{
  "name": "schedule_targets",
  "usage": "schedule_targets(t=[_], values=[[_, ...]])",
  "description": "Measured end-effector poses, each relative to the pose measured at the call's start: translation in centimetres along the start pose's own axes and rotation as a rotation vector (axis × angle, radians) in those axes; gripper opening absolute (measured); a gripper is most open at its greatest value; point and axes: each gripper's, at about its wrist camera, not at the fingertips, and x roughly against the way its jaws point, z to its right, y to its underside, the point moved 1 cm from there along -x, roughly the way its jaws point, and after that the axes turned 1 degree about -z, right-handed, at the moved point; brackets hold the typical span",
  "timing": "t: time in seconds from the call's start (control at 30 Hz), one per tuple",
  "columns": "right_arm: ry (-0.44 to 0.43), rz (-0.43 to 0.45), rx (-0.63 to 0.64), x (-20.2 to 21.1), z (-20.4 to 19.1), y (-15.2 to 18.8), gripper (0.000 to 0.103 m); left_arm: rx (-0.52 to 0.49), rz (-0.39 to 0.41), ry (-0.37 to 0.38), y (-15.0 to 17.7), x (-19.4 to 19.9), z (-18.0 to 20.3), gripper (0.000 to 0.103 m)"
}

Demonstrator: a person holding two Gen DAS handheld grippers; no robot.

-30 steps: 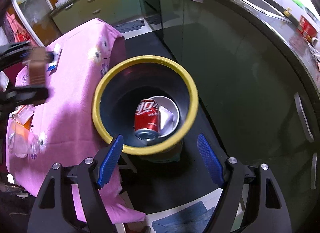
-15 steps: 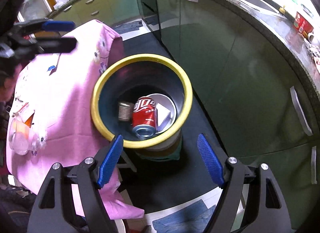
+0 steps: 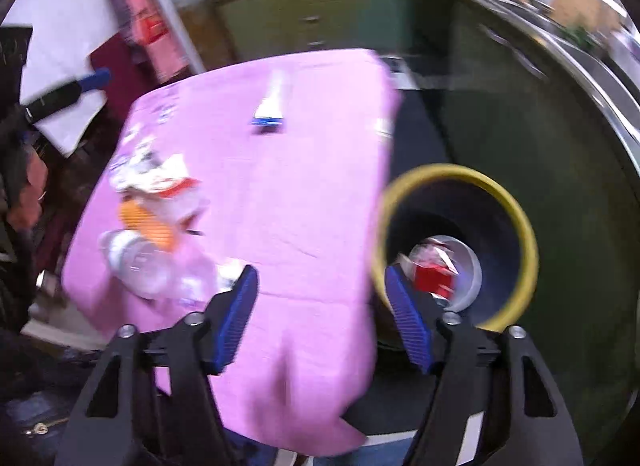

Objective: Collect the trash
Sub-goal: 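Grasp the clear plastic cup rim with the right gripper, then drop the clear cup into the yellow bin with the right gripper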

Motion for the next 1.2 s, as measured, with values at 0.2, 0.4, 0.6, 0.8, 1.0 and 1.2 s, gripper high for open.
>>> schedule_targets(t=[0.2,0.4,0.6,0.8,1.0,1.2], values=[[-0.099,-0.098,0.158,-3.3,-7.6,-3.5,0.058,0.109,0.002,-0.099,5.6,4.2,-4.6,0.096],[-0.066,-0.219,0.232,-6.6,-10.2,-4.0,0.052,0.155,0.035,-0.177,9.2,6.7,-6.5,0.096],[-0.047,-0.302,0.244,-8.8,-10.6,-3.0,0.041,0.205,0.044,-0.179,10.9,7.2,-7.8,0.096],[-0.035,-0.346,0.240,-10.9,-10.6,-2.4,0.008,0.194,0.033,-0.189,11.3,6.8,-7.8,0.096],[-0.054,-0.281,0.216,-9.0,-10.4,-2.9,0.007,0.165,0.041,-0.196,11.1,7.0,-7.3,0.096],[0.019,-0.138,0.038,-4.0,-3.5,-5.3,0.007,0.157,0.043,-0.204,11.3,7.0,-7.1,0.096]])
